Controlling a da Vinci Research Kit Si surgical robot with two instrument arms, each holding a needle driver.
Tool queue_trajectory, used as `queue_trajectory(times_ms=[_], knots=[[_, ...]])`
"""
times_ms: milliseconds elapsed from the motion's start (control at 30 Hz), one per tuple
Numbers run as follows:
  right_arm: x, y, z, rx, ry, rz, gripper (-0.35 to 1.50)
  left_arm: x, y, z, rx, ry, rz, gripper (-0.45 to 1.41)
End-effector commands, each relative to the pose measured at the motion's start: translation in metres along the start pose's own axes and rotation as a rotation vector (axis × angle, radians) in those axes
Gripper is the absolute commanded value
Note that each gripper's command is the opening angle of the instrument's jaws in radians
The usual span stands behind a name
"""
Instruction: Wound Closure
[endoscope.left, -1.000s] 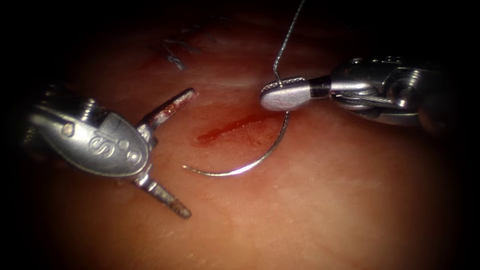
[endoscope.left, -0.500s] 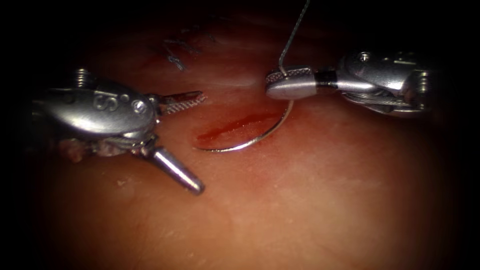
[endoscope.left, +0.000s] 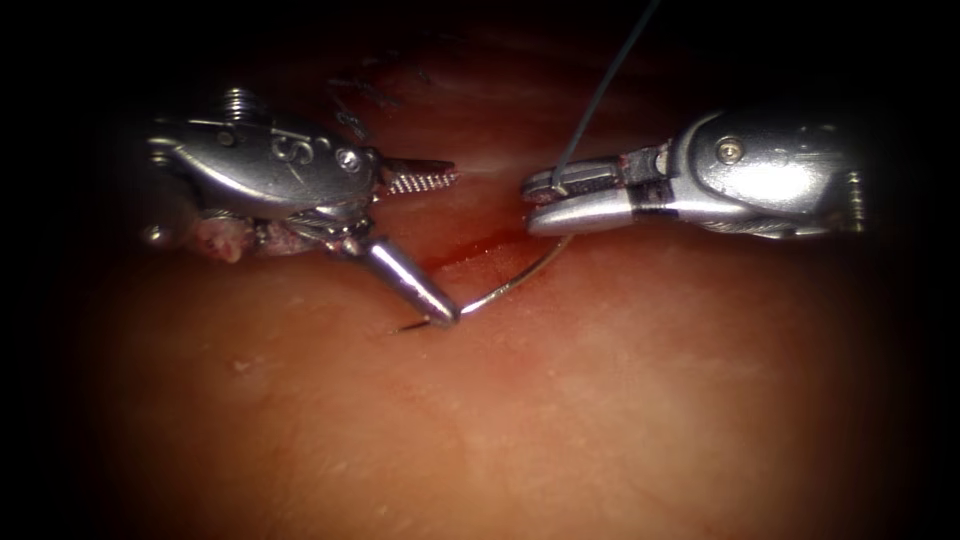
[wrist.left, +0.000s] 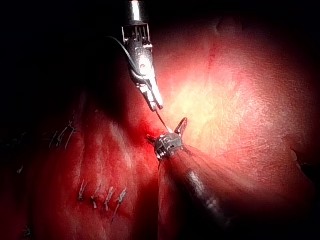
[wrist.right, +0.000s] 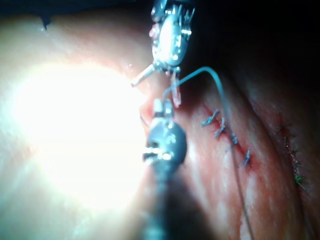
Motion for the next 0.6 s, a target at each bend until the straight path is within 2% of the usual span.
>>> queue_trajectory(times_ms=[33,333,500,600], knots=[[0.0000,0.0001,0.0008,0.003,0.003,-0.023,-0.35,-0.0004,0.0000,0.0009,-0.006,-0.002,-0.008,0.79],[0.0008,-0.0005,0.0011,0.055,0.031,-0.228,-0.35,-0.0003,0.0001,0.0015,-0.030,-0.018,-0.044,0.61],[0.0011,-0.0008,0.0012,0.078,0.045,-0.265,-0.35,-0.0002,0.0001,0.0022,-0.036,-0.026,-0.051,0.54],[0.0014,-0.0011,0.0013,0.085,0.050,-0.279,-0.35,-0.0002,0.0002,0.0029,-0.045,-0.036,-0.046,0.44]])
